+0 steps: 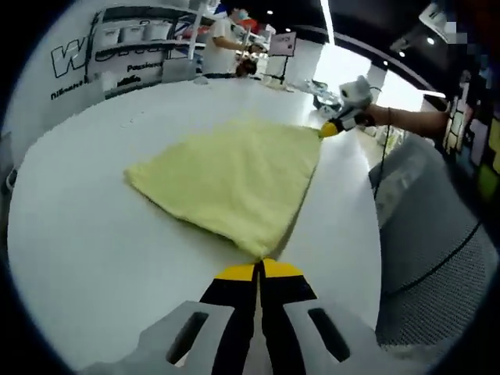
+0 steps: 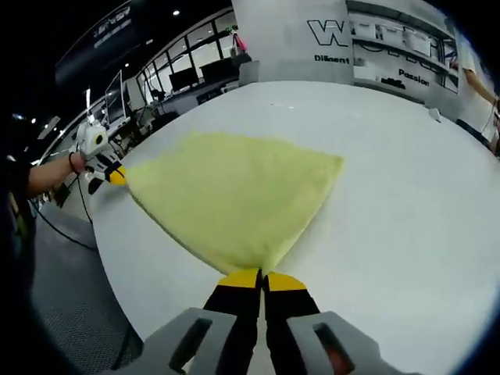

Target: Fold the garment on the visible template until the final outline fits inside the template.

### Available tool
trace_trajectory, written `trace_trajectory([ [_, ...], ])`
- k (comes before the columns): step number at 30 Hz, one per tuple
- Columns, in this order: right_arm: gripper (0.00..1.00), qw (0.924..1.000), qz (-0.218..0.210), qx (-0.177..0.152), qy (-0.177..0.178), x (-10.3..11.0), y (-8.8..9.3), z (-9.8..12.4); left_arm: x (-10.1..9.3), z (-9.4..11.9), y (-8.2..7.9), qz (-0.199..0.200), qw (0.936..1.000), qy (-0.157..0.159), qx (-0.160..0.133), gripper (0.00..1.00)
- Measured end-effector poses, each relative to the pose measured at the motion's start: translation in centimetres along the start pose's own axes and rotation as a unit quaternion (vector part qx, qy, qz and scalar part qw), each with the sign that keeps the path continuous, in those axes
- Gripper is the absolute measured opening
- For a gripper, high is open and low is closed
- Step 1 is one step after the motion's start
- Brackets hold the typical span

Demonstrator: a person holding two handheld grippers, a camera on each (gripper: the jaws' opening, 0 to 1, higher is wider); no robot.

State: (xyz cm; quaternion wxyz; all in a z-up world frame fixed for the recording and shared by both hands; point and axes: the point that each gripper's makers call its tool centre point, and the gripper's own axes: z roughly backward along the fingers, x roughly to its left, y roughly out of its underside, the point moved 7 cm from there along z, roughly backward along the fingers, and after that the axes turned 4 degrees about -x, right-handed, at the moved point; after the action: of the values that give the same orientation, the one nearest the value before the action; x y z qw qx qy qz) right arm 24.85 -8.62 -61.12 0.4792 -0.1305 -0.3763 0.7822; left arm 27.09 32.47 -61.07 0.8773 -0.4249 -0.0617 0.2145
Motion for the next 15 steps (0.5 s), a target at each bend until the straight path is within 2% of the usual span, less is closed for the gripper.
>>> trace_trajectory([
  [3,0.0,0.9999,0.004,0.006,0.009,-0.2,0.09,0.0,-0.14,0.0,-0.06,-0.033,0.9994,-0.001,0.008,0.0],
  [5,0.0,0.9999,0.006,0.007,0.012,-0.39,0.21,-0.03,-0.14,0.21,0.11,-0.082,0.9964,-0.008,0.021,0.0],
  [6,0.0,0.9998,0.007,0.012,0.014,-0.38,0.4,-0.15,-0.38,0.23,0.12,-0.091,0.9957,0.0,0.017,0.0],
  [11,0.0,0.9994,0.016,0.025,0.019,-0.23,0.85,-0.57,-0.46,0.17,0.47,-0.108,0.994,-0.006,0.021,0.0],
  [13,0.0,0.9989,0.025,0.033,0.021,-0.21,0.97,-0.7,-0.56,-0.04,0.73,-0.117,0.9926,-0.002,0.03,0.0],
  [15,0.0,0.9984,0.034,0.039,0.02,-0.23,0.99,-0.79,-0.62,-0.12,0.79,-0.109,0.9935,0.004,0.034,0.0],
])
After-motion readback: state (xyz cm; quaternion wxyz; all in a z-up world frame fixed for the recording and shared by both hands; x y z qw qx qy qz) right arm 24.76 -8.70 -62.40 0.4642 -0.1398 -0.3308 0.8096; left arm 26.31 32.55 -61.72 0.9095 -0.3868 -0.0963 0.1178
